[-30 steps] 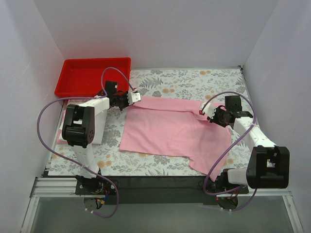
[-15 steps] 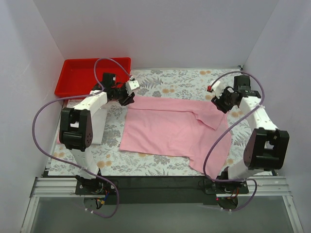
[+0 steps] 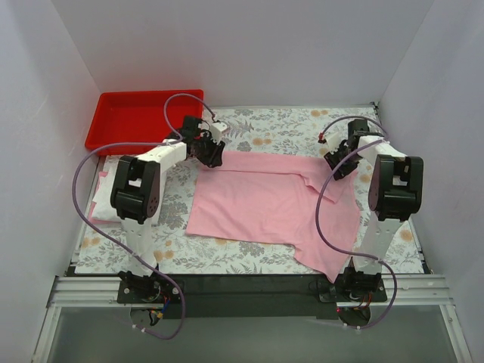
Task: Fold and stack the t-shirts
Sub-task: Fold the tshirt
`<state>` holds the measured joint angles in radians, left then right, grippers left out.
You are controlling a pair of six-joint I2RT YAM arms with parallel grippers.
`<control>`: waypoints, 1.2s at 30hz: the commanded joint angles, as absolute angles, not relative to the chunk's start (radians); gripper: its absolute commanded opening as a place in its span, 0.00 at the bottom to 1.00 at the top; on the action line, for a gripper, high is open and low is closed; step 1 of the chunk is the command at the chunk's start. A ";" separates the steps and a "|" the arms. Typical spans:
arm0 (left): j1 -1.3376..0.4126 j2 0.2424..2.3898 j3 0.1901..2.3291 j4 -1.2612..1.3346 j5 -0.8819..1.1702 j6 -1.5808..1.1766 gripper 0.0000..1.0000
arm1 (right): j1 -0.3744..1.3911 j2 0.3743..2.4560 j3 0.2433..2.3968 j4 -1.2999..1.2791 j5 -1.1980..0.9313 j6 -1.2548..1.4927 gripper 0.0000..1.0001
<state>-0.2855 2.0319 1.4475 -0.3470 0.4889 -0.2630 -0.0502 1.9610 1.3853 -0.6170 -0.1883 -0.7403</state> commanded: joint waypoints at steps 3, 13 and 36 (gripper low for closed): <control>-0.333 2.028 1.428 -0.327 0.332 -0.367 0.32 | -0.051 2.055 1.436 -0.565 -0.017 -0.755 0.39; -0.348 2.198 1.555 -0.342 0.238 -0.422 0.31 | -0.057 2.273 1.692 -0.502 0.054 -0.782 0.40; -0.350 1.746 1.467 -0.644 0.620 -0.269 0.42 | -0.113 1.593 1.398 -1.158 -0.250 -1.201 0.72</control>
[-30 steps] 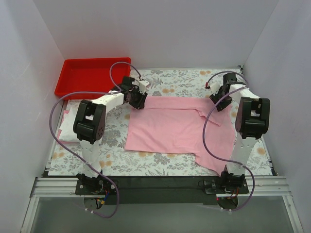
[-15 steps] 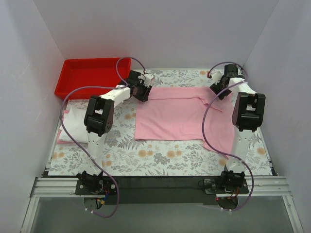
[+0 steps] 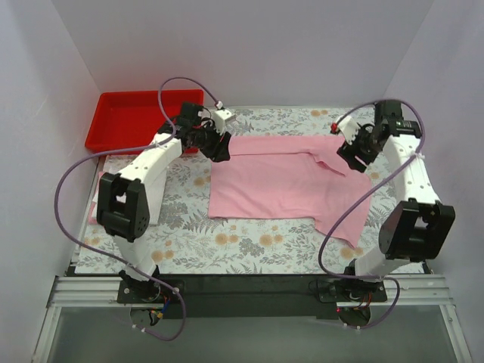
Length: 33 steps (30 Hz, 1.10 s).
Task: Fold and stack the t-shirts
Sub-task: Fold the tshirt
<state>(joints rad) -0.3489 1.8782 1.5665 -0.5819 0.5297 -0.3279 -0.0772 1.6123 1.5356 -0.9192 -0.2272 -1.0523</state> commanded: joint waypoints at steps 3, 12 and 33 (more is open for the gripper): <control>-0.354 1.680 1.366 -0.653 0.643 -0.249 0.43 | -0.132 1.484 1.197 -1.163 -0.197 -1.253 0.68; -0.360 1.569 1.235 -0.657 0.684 -0.253 0.43 | -0.132 1.371 0.878 -0.931 -0.130 -1.190 0.60; -0.373 1.468 1.011 -0.640 0.643 0.044 0.42 | -0.127 1.312 0.549 -0.566 -0.061 -1.154 0.24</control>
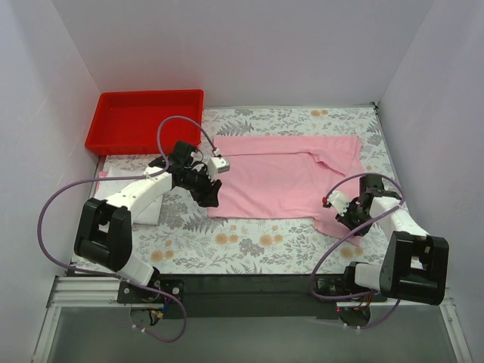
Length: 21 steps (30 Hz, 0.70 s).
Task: Fold and stack the t-shirts
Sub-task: Fold the tshirt
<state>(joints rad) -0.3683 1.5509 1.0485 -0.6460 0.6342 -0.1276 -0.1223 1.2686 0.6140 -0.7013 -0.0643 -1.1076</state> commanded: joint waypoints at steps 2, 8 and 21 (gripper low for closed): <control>-0.374 1.440 0.971 -0.641 0.664 0.159 0.37 | -0.127 1.305 0.558 -0.572 -0.081 -1.144 0.11; -0.408 1.417 0.879 -0.649 0.657 0.374 0.29 | -0.127 1.302 0.614 -0.618 -0.106 -1.127 0.01; -0.445 1.446 0.765 -0.445 0.571 0.348 0.28 | -0.127 1.293 0.663 -0.658 -0.123 -1.111 0.01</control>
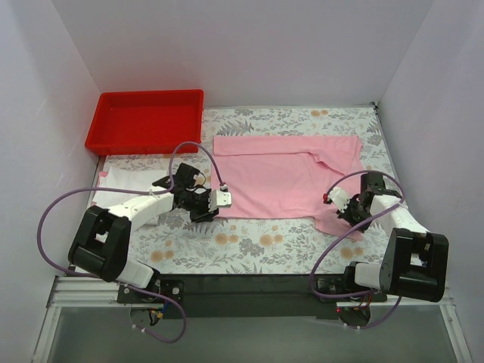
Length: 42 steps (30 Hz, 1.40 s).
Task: Fold and stack the t-shirts
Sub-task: Fold the tshirt
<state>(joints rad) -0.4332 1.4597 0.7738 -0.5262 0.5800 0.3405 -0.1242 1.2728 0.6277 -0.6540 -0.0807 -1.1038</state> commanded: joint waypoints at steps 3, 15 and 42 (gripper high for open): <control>-0.449 1.456 0.750 -0.428 0.558 0.362 0.28 | -0.127 1.301 0.669 -0.663 -0.127 -1.101 0.01; -0.456 1.497 0.713 -0.399 0.525 0.377 0.29 | -0.127 1.290 0.672 -0.678 -0.130 -1.104 0.01; -0.433 1.302 0.796 -0.627 0.589 0.341 0.00 | -0.153 1.093 0.834 -0.900 -0.206 -1.154 0.01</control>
